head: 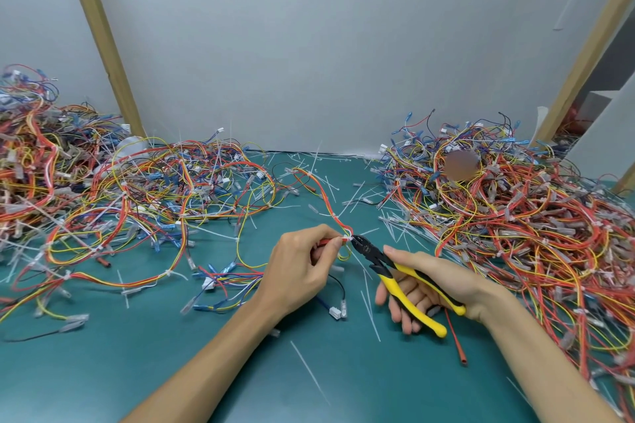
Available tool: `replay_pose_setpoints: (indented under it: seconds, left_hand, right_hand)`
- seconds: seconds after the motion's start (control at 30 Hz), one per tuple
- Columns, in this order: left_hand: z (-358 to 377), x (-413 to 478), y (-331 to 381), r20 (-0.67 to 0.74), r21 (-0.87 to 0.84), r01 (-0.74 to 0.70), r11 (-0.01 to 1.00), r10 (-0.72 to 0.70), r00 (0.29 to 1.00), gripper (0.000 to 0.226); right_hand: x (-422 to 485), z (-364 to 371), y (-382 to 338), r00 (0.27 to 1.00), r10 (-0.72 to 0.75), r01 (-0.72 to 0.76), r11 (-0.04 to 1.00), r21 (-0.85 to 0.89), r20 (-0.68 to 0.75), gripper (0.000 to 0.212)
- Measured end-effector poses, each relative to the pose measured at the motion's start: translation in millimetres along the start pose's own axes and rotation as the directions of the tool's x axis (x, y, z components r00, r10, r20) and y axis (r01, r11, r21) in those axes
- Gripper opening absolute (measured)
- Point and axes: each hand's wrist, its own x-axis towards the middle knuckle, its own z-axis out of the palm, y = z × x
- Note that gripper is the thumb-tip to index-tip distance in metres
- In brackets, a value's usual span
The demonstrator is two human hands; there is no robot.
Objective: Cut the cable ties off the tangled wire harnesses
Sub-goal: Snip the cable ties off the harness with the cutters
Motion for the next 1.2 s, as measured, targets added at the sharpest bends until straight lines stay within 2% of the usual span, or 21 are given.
replay_pose_setpoints:
  seconds: [0.17,0.43,0.6,0.73,0.87,0.93,1.0,1.03,1.07,1.1,1.13,1.2]
  left_hand:
    - [-1,0,1,0.013,-0.064,0.026,0.998,-0.025,1.0,0.017]
    - [-4,3,1,0.077,-0.208,0.116,0.971,-0.102,0.992,0.018]
    - [-3,4,-2,0.109,-0.234,0.164,0.958,-0.142,0.984,0.016]
    - [-3,4,-1,0.088,-0.223,0.164,0.961,-0.148,0.985,0.018]
    - [-3,6,0,0.051,-0.17,0.159,0.973,-0.152,0.987,0.017]
    - [-4,6,1,0.036,-0.154,0.163,0.974,-0.16,0.986,0.017]
    - [-4,6,2,0.028,-0.152,0.169,0.974,-0.167,0.986,0.017]
    - [-5,6,2,0.025,-0.151,0.172,0.973,-0.171,0.985,0.017]
    - [-5,6,2,0.023,-0.149,0.176,0.973,-0.175,0.984,0.017]
    - [-5,7,2,0.021,-0.144,0.18,0.973,-0.179,0.984,0.017]
    - [-5,7,1,0.018,-0.137,0.181,0.974,-0.18,0.983,0.017]
    - [-6,7,0,0.012,-0.113,0.177,0.978,-0.177,0.984,0.017]
  right_hand:
    - [1,-3,2,0.999,0.006,-0.006,1.0,0.019,0.037,0.082]
    - [-1,-9,4,0.993,-0.008,-0.002,0.996,0.089,0.117,0.077]
    - [0,-9,5,0.992,-0.011,0.0,0.997,0.084,0.125,0.077]
    - [2,-8,5,0.998,-0.022,0.019,0.998,0.061,0.058,0.078]
    - [6,-4,3,0.987,-0.106,0.121,0.985,0.123,-0.123,0.073]
    - [7,-1,0,0.943,-0.181,0.199,0.979,0.036,-0.28,0.07]
    - [7,3,-2,0.828,-0.315,0.223,0.944,-0.244,-0.464,0.072]
    - [8,4,-1,0.736,-0.413,0.152,0.873,-0.462,-0.537,0.071]
    - [9,5,1,0.645,-0.505,0.02,0.762,-0.648,-0.574,0.068]
    - [10,6,2,0.577,-0.57,-0.116,0.652,-0.749,-0.585,0.063]
    - [10,6,3,0.544,-0.604,-0.188,0.588,-0.786,-0.582,0.059]
    - [11,5,6,0.537,-0.623,-0.183,0.572,-0.799,-0.569,0.053]
